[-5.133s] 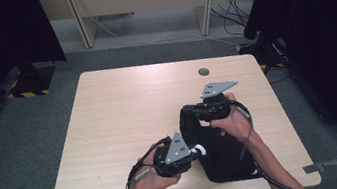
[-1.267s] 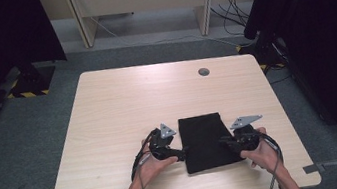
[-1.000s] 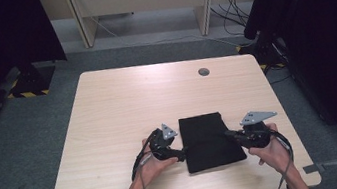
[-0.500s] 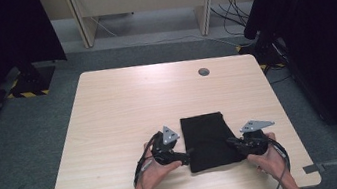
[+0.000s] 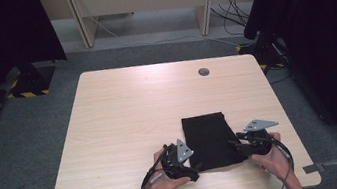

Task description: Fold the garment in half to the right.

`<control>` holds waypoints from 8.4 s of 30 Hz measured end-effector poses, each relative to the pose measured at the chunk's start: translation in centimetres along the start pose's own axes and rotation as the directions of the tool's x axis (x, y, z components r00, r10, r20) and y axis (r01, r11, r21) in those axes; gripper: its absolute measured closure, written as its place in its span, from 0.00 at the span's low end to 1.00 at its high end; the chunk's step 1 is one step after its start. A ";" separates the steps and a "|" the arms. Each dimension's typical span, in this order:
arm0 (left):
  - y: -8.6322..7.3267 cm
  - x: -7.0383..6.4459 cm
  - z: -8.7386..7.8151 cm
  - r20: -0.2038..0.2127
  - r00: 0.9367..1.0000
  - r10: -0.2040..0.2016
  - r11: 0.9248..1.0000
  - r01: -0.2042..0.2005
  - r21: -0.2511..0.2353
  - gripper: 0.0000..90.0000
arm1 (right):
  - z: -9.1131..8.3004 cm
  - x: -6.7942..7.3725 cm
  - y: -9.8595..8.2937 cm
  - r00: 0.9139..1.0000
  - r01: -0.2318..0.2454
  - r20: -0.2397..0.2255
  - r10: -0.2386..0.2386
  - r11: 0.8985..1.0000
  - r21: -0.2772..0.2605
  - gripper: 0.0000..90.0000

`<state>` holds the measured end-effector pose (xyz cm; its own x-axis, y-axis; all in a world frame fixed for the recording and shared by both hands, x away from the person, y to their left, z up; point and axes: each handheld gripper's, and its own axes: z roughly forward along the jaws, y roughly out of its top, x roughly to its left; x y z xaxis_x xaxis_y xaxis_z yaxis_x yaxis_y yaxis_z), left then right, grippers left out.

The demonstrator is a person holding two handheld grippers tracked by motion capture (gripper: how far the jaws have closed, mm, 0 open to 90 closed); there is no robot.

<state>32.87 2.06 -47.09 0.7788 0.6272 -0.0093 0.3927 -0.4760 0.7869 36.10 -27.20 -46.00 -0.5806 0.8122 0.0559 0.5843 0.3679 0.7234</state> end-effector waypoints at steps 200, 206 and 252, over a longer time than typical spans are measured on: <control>-6.4 6.7 -5.9 -0.110 0.989 -0.096 0.990 0.107 0.092 0.00 | -1.3 2.3 -4.0 0.998 0.026 0.051 -0.027 0.999 0.019 0.15; -6.7 6.2 -6.2 -0.115 0.988 -0.100 0.990 0.111 0.091 0.00 | -1.8 2.6 -4.5 0.998 0.017 0.059 -0.018 1.000 0.019 0.15; -8.6 3.9 -8.4 -0.087 0.993 -0.081 0.994 0.088 0.072 0.00 | -5.5 5.2 -8.6 0.998 0.016 0.063 -0.015 1.000 -0.008 0.14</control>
<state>28.41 13.77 -48.76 0.6986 0.7153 -0.0193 0.4935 -0.4622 0.7368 24.99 -28.63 -48.13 -0.5524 0.8336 0.0013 0.5708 0.3771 0.7294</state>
